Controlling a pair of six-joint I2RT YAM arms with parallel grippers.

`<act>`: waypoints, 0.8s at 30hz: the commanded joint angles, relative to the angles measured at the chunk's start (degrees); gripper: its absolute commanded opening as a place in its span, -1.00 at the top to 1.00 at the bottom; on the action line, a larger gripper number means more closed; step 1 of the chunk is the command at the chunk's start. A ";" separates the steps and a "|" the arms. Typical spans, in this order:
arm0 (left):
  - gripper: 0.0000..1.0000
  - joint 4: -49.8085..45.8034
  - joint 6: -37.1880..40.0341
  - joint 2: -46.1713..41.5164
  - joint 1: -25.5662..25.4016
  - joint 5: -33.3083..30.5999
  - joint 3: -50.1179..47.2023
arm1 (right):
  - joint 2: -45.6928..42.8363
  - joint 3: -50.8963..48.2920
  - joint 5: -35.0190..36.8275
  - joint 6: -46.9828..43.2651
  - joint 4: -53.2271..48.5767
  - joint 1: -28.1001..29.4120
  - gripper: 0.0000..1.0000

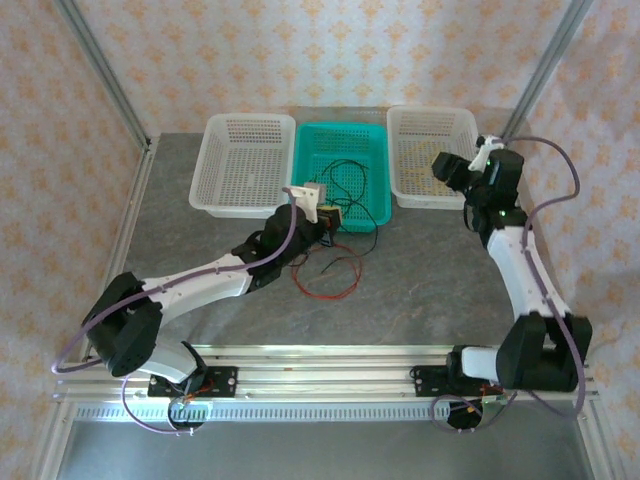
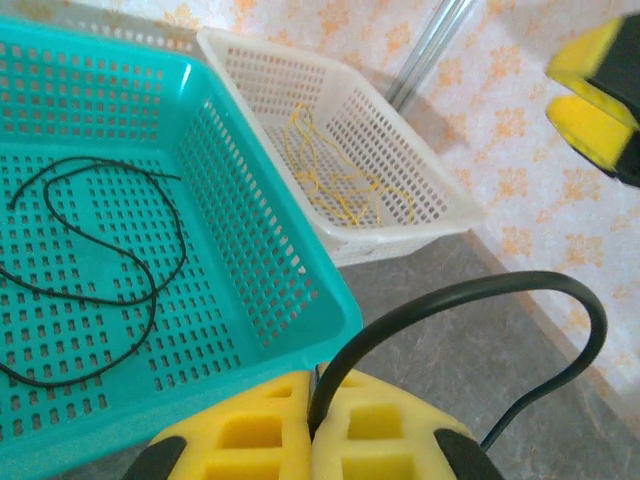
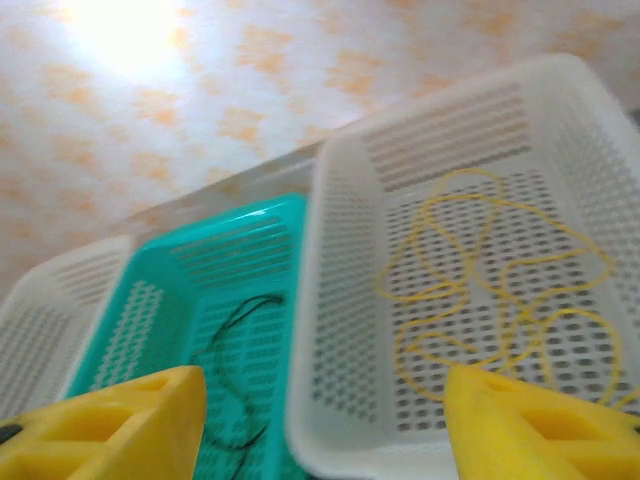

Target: Untangle the cables

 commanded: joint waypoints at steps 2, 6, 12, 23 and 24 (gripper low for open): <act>1.00 4.19 -0.85 -3.41 3.57 5.24 -1.92 | -8.54 -6.06 -11.17 -5.10 1.84 3.20 -0.28; 1.00 4.94 -0.03 -4.63 7.37 11.02 -2.64 | -15.98 -11.67 -19.46 -5.81 2.07 4.95 -0.34; 1.00 2.02 2.51 -6.22 11.23 16.91 -1.69 | -20.76 -14.67 -26.54 -8.47 -0.97 8.21 -0.44; 1.00 -0.37 2.42 -8.00 11.98 20.69 -0.48 | -18.85 -17.27 -24.39 -8.12 6.19 18.27 -0.29; 1.00 0.00 2.07 -8.09 11.90 20.97 -0.64 | -17.87 -17.15 -25.14 -8.29 6.57 18.64 -0.28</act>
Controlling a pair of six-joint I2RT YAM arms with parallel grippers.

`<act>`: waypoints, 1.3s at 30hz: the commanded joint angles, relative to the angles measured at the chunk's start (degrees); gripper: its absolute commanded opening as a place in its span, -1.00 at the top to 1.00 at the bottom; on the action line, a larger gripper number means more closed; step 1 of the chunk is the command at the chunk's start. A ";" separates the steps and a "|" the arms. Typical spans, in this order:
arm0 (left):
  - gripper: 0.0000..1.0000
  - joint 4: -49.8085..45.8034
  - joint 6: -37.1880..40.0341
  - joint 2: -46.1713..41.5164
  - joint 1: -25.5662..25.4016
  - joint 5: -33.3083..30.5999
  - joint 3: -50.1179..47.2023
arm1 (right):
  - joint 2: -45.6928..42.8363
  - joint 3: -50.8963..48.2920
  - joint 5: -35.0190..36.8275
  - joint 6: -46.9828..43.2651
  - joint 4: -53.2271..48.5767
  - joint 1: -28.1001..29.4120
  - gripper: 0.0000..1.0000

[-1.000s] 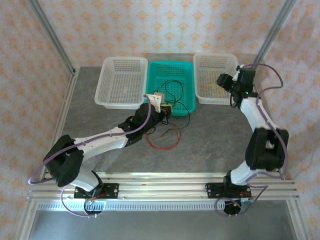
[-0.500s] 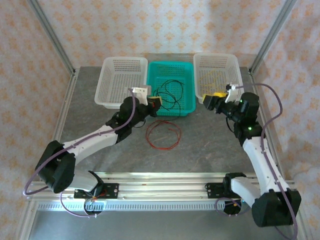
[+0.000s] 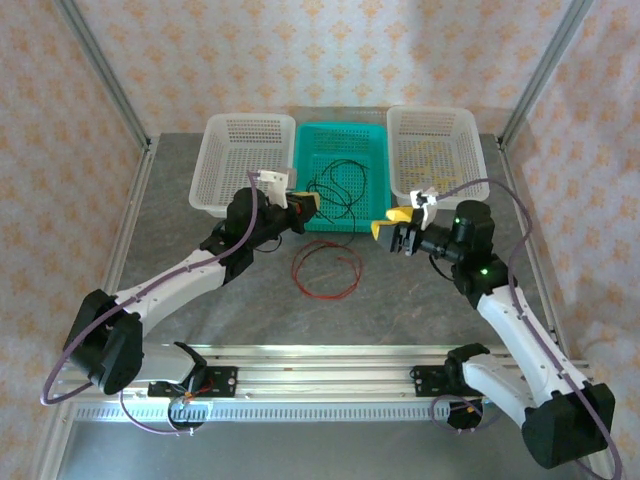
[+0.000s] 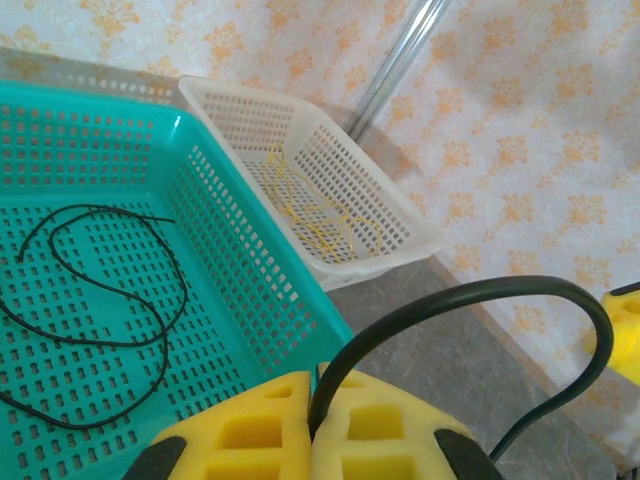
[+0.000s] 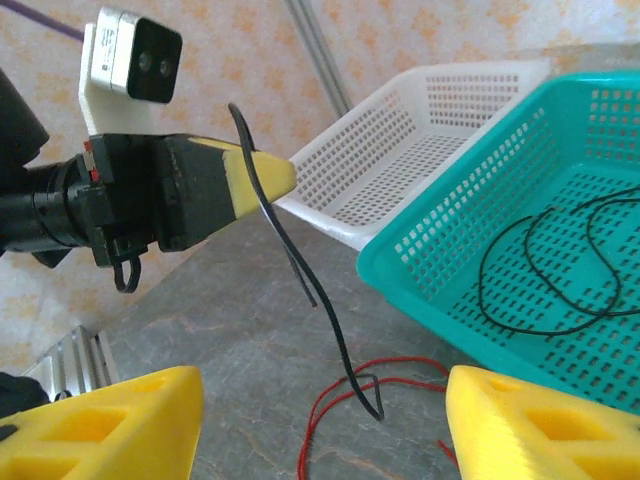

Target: Untangle the cables

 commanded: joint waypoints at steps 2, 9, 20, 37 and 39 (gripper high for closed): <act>1.00 0.50 -0.35 -1.93 0.29 3.03 1.33 | 3.21 0.48 -3.11 -1.57 4.45 2.00 -0.25; 1.00 1.19 -0.38 -2.12 0.29 5.52 1.53 | 8.46 2.78 -3.24 -5.01 3.55 5.63 -0.16; 1.00 2.73 -1.05 -2.80 0.28 6.79 0.88 | 15.12 6.13 -3.04 -6.52 6.54 7.54 0.12; 1.00 -0.80 -0.28 -4.06 0.28 -1.08 -0.85 | 11.20 5.52 2.96 -4.10 3.66 8.11 1.00; 0.86 -1.99 0.44 -4.67 0.33 -5.65 -1.79 | 10.11 6.29 8.56 -2.77 1.40 8.11 1.00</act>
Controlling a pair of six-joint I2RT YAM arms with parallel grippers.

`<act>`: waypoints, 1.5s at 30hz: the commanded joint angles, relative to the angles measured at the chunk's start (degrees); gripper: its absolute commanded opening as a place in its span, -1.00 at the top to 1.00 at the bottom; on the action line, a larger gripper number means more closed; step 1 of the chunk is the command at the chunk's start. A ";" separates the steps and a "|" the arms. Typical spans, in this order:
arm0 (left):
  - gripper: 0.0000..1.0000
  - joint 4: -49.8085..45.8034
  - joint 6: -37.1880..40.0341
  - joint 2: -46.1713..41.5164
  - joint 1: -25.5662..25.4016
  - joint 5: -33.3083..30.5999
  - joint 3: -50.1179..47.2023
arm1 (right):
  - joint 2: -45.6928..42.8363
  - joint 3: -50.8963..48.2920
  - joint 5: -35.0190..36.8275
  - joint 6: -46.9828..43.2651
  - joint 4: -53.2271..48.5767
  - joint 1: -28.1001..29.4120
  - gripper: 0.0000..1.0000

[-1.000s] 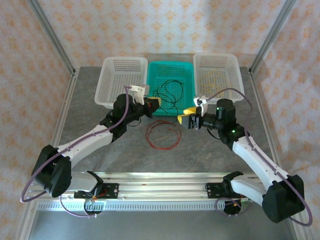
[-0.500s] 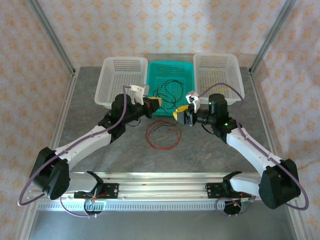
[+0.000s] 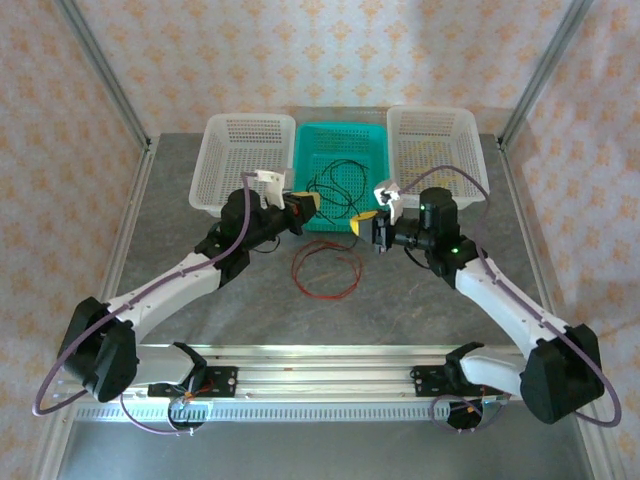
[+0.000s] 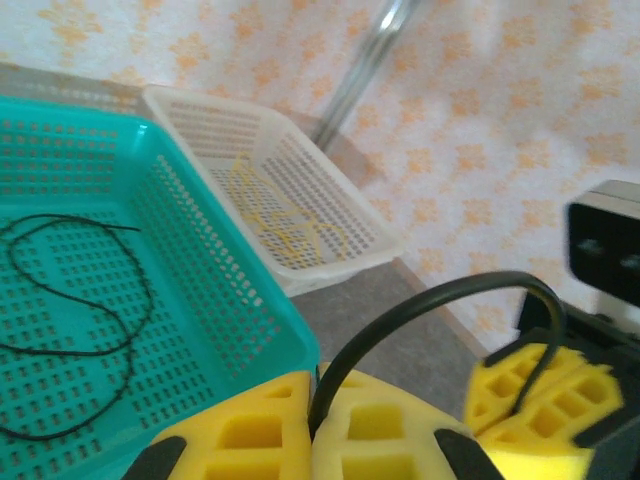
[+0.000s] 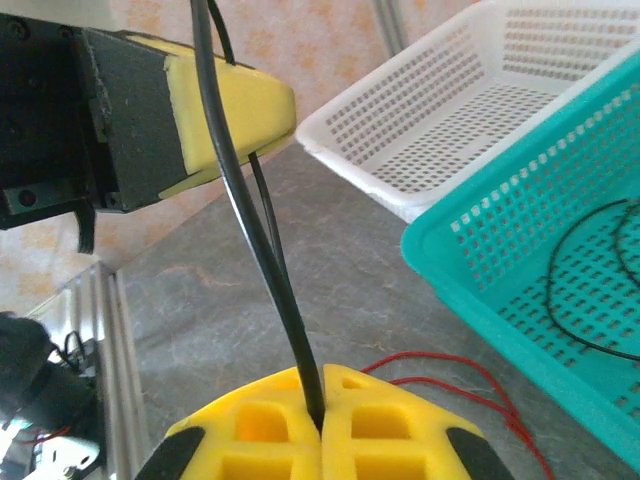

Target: Untangle the cables

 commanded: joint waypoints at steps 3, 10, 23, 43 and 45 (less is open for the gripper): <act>0.35 -2.11 1.41 -3.10 0.38 -12.54 -3.84 | -4.10 3.38 13.29 3.96 -4.25 0.20 1.00; -0.37 -3.57 1.64 -6.54 0.57 -20.76 -7.45 | -6.13 8.86 25.35 9.46 -5.35 0.20 1.00; -0.33 -6.85 4.01 2.39 2.85 -23.71 0.50 | 12.37 24.94 39.55 16.84 -2.70 -0.04 1.00; -0.59 -8.54 4.17 18.72 4.76 -24.58 15.48 | 51.94 56.31 36.59 20.95 -5.57 -0.15 1.00; -0.73 -9.42 3.83 19.51 4.74 -24.24 16.02 | 54.36 58.54 37.77 20.89 -6.84 -0.06 1.00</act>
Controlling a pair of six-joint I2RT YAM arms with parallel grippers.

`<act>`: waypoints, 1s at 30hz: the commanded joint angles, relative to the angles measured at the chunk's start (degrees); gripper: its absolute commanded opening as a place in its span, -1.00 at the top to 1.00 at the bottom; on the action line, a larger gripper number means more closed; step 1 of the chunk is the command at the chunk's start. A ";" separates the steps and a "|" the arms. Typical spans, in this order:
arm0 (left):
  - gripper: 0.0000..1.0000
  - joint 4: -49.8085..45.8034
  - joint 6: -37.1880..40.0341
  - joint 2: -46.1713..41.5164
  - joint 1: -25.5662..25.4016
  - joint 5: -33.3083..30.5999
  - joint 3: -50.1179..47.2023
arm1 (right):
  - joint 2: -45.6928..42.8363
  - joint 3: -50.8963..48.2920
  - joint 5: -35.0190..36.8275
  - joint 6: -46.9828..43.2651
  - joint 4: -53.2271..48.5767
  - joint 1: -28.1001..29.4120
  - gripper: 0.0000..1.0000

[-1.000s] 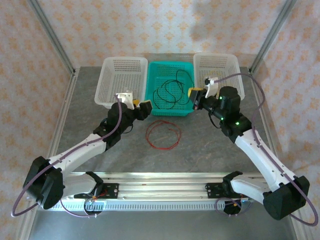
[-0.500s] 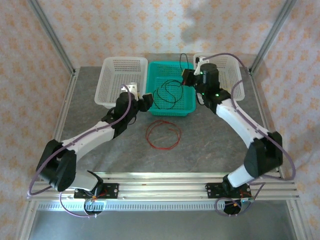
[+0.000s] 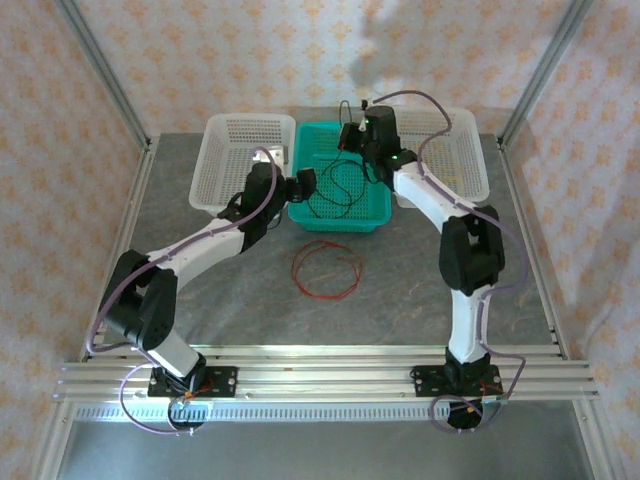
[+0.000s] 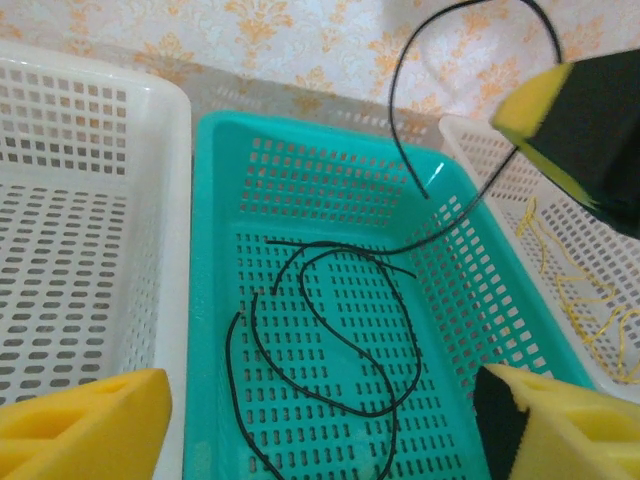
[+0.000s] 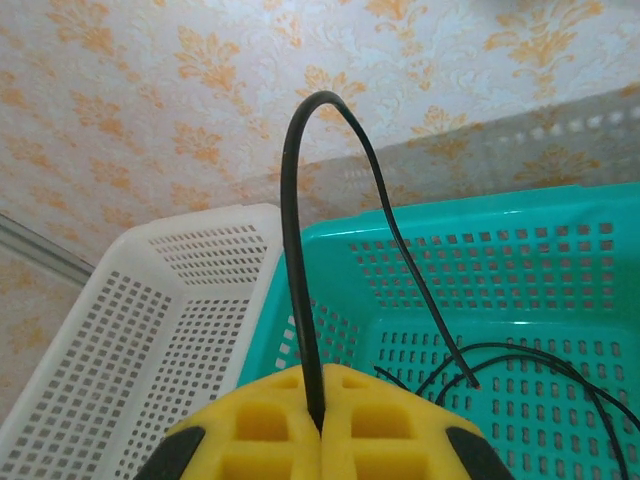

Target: Untangle the cables

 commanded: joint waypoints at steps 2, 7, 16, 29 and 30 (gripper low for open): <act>-0.96 -2.58 -0.01 1.39 0.16 -1.23 1.95 | 4.51 5.42 2.00 0.52 -4.08 -0.04 1.00; -0.98 -2.32 -0.87 0.50 0.14 -1.44 -0.19 | 7.24 6.24 1.89 0.03 -6.88 0.22 1.00; -0.98 -3.30 -0.69 -2.32 -0.72 -1.79 -4.59 | 1.37 -6.21 1.16 0.23 -4.95 0.68 0.58; -0.98 -10.98 0.12 -8.49 -7.06 -8.94 -9.76 | -14.32 -21.05 3.51 -3.09 -3.77 2.09 0.09; -0.98 -11.77 0.23 -9.10 -7.76 -9.36 -10.12 | -16.11 -22.40 4.31 -3.51 -3.81 2.60 0.09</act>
